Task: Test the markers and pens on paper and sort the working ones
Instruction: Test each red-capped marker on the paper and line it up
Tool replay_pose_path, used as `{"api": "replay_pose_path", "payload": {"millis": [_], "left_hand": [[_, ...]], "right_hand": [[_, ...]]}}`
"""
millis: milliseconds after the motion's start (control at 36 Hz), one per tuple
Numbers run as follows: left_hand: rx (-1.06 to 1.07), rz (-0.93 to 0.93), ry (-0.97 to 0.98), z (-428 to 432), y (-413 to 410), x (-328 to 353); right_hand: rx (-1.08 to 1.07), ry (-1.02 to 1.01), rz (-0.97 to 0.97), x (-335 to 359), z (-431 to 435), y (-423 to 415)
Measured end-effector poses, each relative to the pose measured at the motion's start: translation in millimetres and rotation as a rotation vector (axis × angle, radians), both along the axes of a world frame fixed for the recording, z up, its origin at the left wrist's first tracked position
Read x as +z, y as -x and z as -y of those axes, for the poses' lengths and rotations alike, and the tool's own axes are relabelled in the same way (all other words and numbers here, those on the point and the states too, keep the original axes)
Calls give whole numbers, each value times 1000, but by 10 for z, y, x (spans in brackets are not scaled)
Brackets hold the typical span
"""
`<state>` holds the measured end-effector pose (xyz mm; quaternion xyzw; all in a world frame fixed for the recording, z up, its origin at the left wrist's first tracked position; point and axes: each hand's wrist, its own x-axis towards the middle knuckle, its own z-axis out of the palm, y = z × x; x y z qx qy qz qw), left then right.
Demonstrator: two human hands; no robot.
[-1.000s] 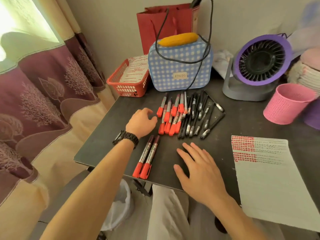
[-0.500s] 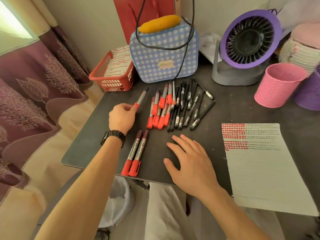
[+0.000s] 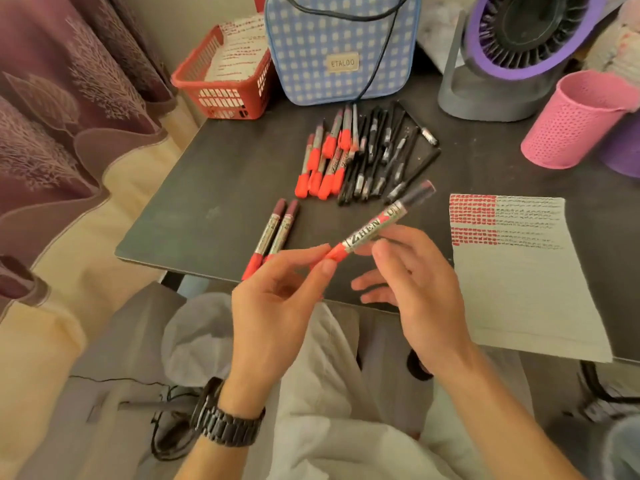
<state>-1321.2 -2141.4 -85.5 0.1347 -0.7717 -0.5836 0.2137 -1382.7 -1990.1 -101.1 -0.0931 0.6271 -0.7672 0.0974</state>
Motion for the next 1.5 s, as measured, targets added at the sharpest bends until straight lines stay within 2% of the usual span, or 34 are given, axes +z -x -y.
{"api": "replay_pose_path", "payload": {"millis": [56, 222, 444, 583, 667, 833, 972, 1056, 1139, 1194, 1306, 1389, 1500], "left_hand": [[-20, 19, 29, -107, -114, -87], [-39, 47, 28, -306, -306, -255], [-118, 104, 30, -355, -462, -292], [-181, 145, 18, -337, -552, -318], [-234, 215, -35, -314, -622, -357], [-361, 414, 13, -306, -679, -473], [-409, 526, -58, -410, -611, -515], [-403, 569, 85, -505, -536, -555], [-383, 533, 202, -600, -484, -571], [-367, 472, 255, -662, -456, -556], [-335, 329, 370, -780, -389, -503], [-292, 266, 456, -882, -311, -427], [-220, 225, 505, -986, -201, -326]], "right_hand": [[-53, 63, 81, 16, -43, -120], [-134, 78, 236, -85, -225, -380], [-159, -29, 206, -123, -352, -625], [-129, -14, 251, -211, -408, -756], [-111, -42, 255, -253, -445, -837], [-140, -78, 325, -353, -520, -974], [-149, -81, 359, -415, -515, -1027], [-153, -105, 286, -419, -503, -1034], [-209, -104, 215, -404, -501, -1019], [-274, -48, 227, -346, -499, -992], [-349, 337, 350, -137, -493, -888], [-348, 539, 458, 28, -463, -771], [-410, 687, 550, 178, -446, -609]]}}
